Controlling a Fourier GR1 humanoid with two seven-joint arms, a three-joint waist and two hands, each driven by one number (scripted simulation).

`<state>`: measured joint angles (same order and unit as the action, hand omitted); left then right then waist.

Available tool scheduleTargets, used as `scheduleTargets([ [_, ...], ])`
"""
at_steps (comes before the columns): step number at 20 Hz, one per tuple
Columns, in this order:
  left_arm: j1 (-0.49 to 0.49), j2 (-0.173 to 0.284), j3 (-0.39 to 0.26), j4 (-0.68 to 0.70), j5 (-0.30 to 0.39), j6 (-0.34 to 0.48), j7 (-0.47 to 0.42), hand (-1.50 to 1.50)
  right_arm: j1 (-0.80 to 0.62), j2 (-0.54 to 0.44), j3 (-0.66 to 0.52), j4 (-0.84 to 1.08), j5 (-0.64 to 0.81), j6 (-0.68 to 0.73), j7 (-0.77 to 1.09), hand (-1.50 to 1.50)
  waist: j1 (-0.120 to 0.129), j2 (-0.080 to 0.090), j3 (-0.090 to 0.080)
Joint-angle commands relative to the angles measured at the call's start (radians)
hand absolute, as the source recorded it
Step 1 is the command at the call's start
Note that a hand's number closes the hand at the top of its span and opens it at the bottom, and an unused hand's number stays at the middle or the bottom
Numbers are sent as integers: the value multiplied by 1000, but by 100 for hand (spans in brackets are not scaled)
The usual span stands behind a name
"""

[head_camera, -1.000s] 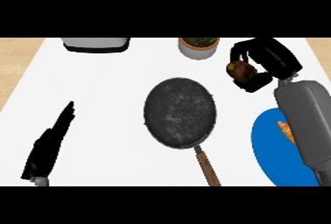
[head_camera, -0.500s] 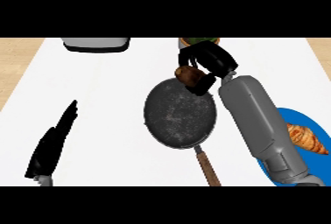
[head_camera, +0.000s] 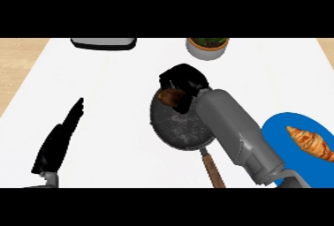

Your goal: Pick the sweet potato from the plate and place it in the pan

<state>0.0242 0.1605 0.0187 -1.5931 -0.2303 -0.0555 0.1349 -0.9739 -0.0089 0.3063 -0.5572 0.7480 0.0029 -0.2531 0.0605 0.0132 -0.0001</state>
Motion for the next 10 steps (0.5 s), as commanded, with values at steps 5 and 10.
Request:
scheduleTargets([
  [5, -13, -25, -33, 39, -24, 9, -38, 0, 55, 9, 29, 142, -262, 161, 94, -150, 40, 11, 0],
  [10, -47, -37, -42, 14, -36, 21, 6, 0, 80, 9, -3, 131, -454, 130, 9, -150, 47, 14, 2],
])
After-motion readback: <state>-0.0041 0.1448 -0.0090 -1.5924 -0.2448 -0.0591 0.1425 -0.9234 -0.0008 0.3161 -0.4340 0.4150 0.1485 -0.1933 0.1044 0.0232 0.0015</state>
